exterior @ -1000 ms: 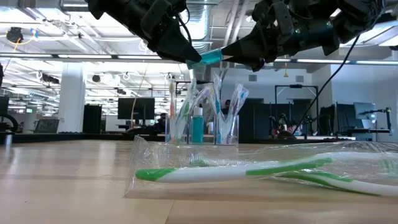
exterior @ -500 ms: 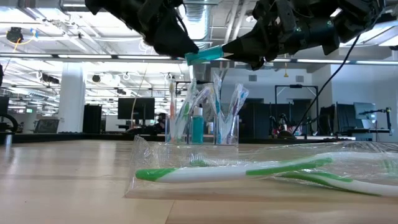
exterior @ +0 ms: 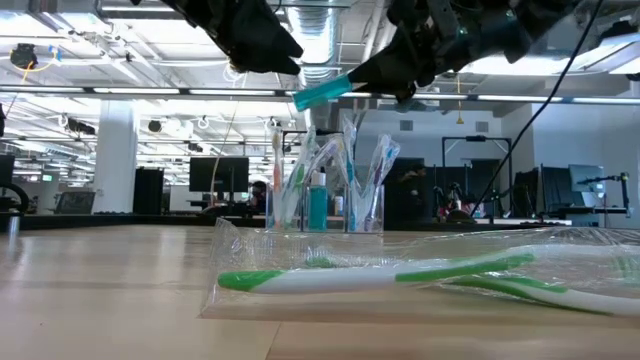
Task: Pick & Place toothbrushing station
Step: Put the blue mouthwash into the transparent organizer
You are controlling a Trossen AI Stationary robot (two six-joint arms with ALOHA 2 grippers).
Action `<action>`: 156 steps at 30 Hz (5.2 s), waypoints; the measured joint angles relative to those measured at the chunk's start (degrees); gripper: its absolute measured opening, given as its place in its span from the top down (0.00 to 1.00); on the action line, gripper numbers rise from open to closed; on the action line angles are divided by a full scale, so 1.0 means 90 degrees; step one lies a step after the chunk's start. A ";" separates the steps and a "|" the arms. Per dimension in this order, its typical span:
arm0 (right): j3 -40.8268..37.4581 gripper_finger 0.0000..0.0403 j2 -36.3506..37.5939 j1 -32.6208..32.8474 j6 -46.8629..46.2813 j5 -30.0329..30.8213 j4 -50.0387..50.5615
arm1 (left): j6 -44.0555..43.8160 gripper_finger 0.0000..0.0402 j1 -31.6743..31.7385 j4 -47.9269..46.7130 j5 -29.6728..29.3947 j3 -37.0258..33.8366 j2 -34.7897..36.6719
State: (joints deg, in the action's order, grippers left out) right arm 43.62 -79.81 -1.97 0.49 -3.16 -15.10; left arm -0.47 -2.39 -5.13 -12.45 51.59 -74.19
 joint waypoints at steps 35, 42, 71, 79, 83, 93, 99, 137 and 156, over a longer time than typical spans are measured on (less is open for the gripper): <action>0.2219 0.79 -0.0019 -0.1156 0.0303 0.0255 0.4490 | -0.0549 0.46 -0.0325 -0.0036 -0.0002 0.0000 -0.0029; 0.2219 0.79 -0.0019 -0.1354 0.0347 0.0253 0.4491 | -0.0551 0.46 -0.0325 0.0015 -0.0002 0.0000 -0.0029; 0.5649 0.79 -0.2875 -0.1551 0.1356 0.0364 0.7396 | -0.0525 0.46 -0.0354 0.0324 -0.0001 -0.0346 -0.0447; 0.5981 0.79 -0.3055 -0.1598 0.1496 0.0355 0.7786 | -0.0525 0.46 -0.0352 0.0354 0.0000 -0.0437 -0.0444; 0.5981 0.79 -0.3029 -0.1666 0.1466 0.0354 0.7993 | -0.0508 0.46 -0.0352 0.0407 0.0002 -0.0437 -0.0444; 0.5981 0.79 -0.3026 -0.1667 0.1469 0.0355 0.8002 | -0.0503 0.46 -0.0352 0.0455 0.0005 -0.0437 -0.0444; 0.5981 0.79 -0.3025 -0.1675 0.1496 0.0355 0.7886 | -0.0483 0.46 -0.0352 0.0457 0.0007 -0.0437 -0.0444; 0.5308 0.79 -0.3147 -0.1865 0.1594 0.0207 0.7172 | -0.0483 0.46 -0.0352 0.0478 -0.0002 -0.0437 -0.0442; 0.5274 0.79 -0.3145 -0.1920 0.1564 0.0141 0.6905 | -0.0483 0.46 -0.0351 0.0486 0.0005 -0.0437 -0.0442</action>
State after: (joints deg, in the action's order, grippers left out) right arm 91.09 -108.12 -19.25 14.57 -1.89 47.05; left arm -4.82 -5.56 -0.75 -12.40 47.66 -78.17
